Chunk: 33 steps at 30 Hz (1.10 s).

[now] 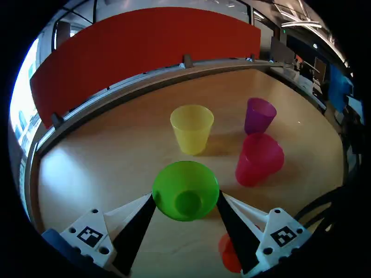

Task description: Pour water

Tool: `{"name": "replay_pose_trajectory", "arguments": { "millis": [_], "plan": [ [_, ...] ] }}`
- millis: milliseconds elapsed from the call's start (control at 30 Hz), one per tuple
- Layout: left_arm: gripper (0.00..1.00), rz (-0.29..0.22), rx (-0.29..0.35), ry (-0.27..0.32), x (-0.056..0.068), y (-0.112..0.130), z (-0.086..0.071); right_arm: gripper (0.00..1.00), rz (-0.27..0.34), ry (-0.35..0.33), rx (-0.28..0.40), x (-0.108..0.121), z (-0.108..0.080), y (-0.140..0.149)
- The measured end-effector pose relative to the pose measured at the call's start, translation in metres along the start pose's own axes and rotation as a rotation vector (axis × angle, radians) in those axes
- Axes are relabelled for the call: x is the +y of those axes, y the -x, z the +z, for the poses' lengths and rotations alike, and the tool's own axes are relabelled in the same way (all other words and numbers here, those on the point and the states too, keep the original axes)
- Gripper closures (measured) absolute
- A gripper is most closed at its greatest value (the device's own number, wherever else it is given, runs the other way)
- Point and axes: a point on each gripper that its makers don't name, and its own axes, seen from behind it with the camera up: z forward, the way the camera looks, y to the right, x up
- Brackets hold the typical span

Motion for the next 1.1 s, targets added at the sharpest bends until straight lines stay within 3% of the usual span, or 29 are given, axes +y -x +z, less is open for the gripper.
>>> {"name": "replay_pose_trajectory", "arguments": {
  "millis": [400,767,900,1100],
  "plan": [
    [0.1,0.001,0.03,0.001,0.0,-0.003,0.004,0.15,0.0,0.003,-0.001,0.005,-0.001,0.001],
    [0.13,0.04,0.065,-0.004,0.003,-0.007,-0.002,0.15,-0.007,-0.004,0.006,0.004,0.0,0.0],
    [0.13,0.012,0.097,-0.003,0.003,-0.016,-0.01,0.15,-0.012,-0.005,0.011,0.004,0.0,-0.002],
    [0.13,-0.024,0.157,0.008,0.006,-0.037,-0.036,0.15,-0.02,-0.012,0.028,0.003,-0.002,-0.011]
  ]
}}
